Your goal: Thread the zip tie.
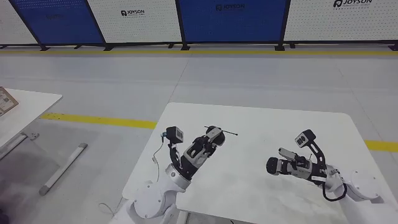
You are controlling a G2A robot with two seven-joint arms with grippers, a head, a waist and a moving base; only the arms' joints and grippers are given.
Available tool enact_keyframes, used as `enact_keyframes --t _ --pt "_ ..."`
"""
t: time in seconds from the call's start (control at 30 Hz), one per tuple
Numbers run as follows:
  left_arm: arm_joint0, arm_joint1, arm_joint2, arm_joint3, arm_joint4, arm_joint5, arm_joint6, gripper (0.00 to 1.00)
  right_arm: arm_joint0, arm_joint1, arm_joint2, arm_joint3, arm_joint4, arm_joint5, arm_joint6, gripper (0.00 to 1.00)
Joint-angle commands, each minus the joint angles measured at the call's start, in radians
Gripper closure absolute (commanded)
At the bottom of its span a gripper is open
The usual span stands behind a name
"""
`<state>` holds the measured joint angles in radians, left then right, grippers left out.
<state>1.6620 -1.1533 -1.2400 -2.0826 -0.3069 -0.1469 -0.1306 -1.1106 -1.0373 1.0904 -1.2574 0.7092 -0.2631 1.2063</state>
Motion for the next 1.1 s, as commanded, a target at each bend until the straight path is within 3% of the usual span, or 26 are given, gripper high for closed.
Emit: enact_keyframes --t 0.0,0.13,0.23,0.33,0.73,0.83,1.07 --pt "-0.003 0.0 0.006 0.014 0.023 0.032 -0.005 1.0 0.0 0.0 0.0 0.0 0.0 0.0 0.0 0.0" --pt "-0.005 0.002 0.012 0.041 0.052 0.101 -0.028 1.0 0.0 0.0 0.0 0.0 0.0 0.0 0.0 0.0" --pt "0.003 0.009 0.011 0.055 0.098 0.165 -0.082 1.0 0.0 0.0 0.0 0.0 0.0 0.0 0.0 0.0" --pt "0.009 0.009 0.002 0.045 0.056 0.146 -0.1 1.0 0.0 0.0 0.0 0.0 0.0 0.0 0.0 0.0" --pt "-0.001 0.008 0.007 0.057 0.085 0.152 -0.086 1.0 0.0 0.0 0.0 0.0 0.0 0.0 0.0 0.0" --pt "-0.003 0.006 0.01 0.045 0.067 0.094 -0.077 1.0 0.0 0.0 0.0 0.0 0.0 0.0 0.0 0.0" --pt "0.022 0.001 0.005 -0.008 0.065 -0.105 -0.034 1.0 0.0 0.0 0.0 0.0 0.0 0.0 0.0 0.0"
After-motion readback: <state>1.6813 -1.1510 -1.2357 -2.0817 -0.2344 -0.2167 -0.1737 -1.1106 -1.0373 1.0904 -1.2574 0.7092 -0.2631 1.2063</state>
